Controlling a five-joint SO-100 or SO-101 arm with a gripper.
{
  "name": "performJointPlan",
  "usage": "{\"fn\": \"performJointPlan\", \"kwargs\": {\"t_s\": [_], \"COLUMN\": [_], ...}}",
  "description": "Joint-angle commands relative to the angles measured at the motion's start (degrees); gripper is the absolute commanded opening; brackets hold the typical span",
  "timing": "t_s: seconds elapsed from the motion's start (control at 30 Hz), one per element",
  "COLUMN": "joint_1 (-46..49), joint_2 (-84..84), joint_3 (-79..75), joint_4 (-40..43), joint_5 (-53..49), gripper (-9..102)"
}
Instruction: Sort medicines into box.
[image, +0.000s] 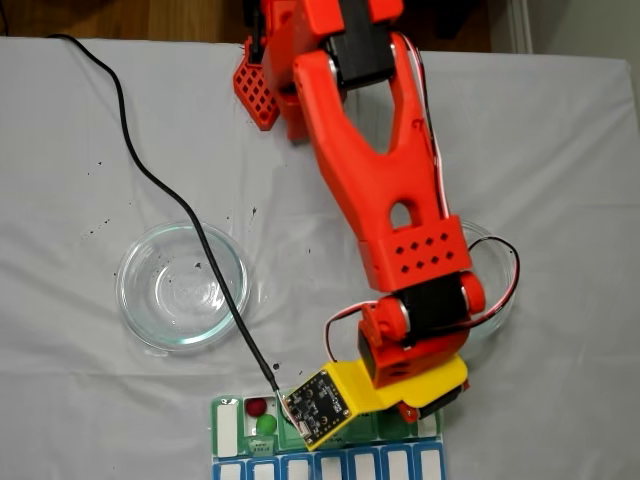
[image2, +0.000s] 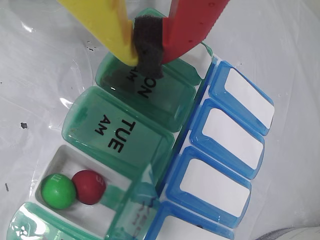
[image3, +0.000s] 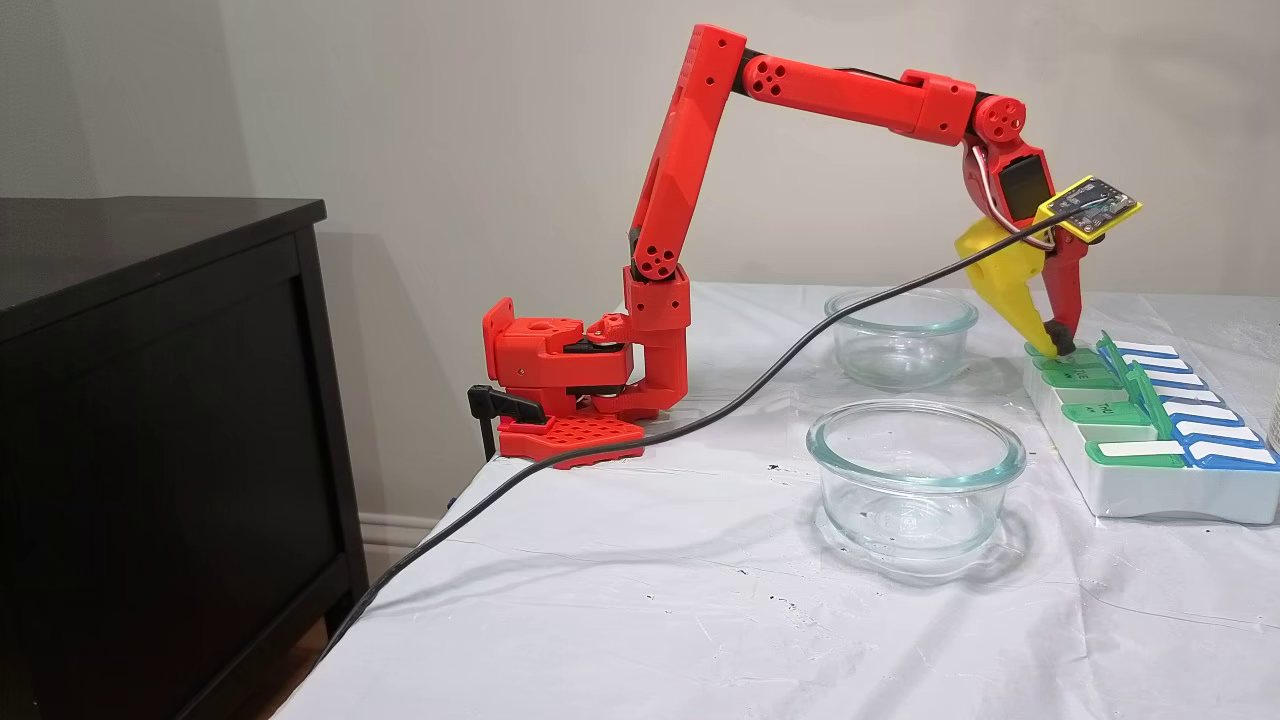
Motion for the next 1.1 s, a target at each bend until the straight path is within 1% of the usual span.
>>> {"fn": "performJointPlan", "kwargs": {"t_s": [0.0, 0.2, 0.37, 0.57, 0.8, 1.07], "joint_1": [0.5, 0.6, 2.0, 6.4, 11.0, 13.4], "joint_2": [-1.1, 2.3, 13.1, 25.8, 32.8, 36.7], "joint_3": [-0.7, -0.3, 1.4, 4.7, 7.2, 7.4], "joint_4": [0.5, 0.0, -1.3, -9.6, -18.1, -21.4], "joint_5": [0.0, -0.9, -2.3, -3.6, -2.8, -3.0], "gripper": [0, 0, 0, 0, 0, 0]}}
